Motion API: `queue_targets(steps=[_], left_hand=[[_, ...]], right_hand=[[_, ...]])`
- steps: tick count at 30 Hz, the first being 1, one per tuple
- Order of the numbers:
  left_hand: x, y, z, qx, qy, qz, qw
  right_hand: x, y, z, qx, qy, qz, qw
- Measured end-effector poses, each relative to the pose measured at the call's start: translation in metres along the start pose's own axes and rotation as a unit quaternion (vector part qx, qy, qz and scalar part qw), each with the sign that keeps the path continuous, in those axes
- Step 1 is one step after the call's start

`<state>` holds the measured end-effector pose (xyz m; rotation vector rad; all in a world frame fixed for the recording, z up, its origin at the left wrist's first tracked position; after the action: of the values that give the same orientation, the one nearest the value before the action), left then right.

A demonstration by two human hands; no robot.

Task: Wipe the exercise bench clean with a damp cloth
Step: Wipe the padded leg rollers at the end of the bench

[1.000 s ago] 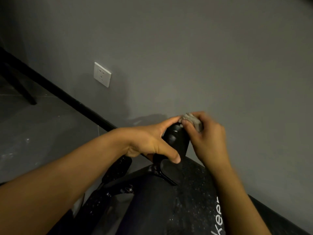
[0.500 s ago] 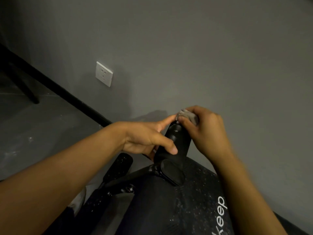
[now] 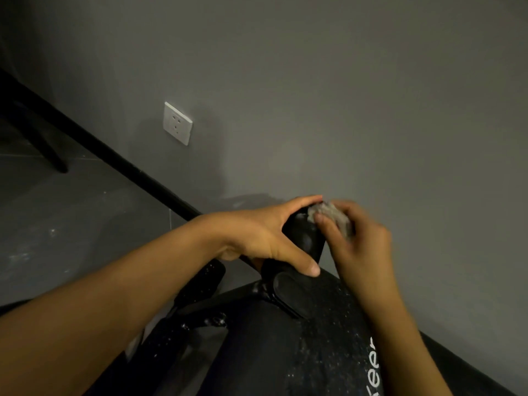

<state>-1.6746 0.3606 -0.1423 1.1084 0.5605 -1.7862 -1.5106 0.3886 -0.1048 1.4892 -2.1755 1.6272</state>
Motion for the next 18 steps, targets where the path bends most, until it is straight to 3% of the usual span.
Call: queue_targets(steps=[4,9,18], left_hand=[[-0.005,-0.003,0.011,0.011,-0.015,-0.023,1.000],[-0.003,-0.006,0.017,0.029,-0.026,-0.045,0.998],[0.001,-0.005,0.015,0.016,-0.017,-0.025,0.999]], right_hand=[[-0.001,0.002,-0.009,-0.019,0.007,-0.031,0.999],[0.028,-0.008,0.036,0.062,0.001,-0.134,0.989],[-0.003,0.000,-0.010,0.022,-0.039,0.058,0.997]])
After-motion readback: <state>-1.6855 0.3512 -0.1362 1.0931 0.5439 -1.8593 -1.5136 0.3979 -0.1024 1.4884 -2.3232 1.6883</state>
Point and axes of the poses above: each hand's wrist, its own z-axis away from the middle knuckle, its own y-axis out of the palm, x = y × z, the point moved 3 cm from there along -z, towards the middle knuckle, and after that the axes turned 14 degrees about -y, right-handed, at the moved point
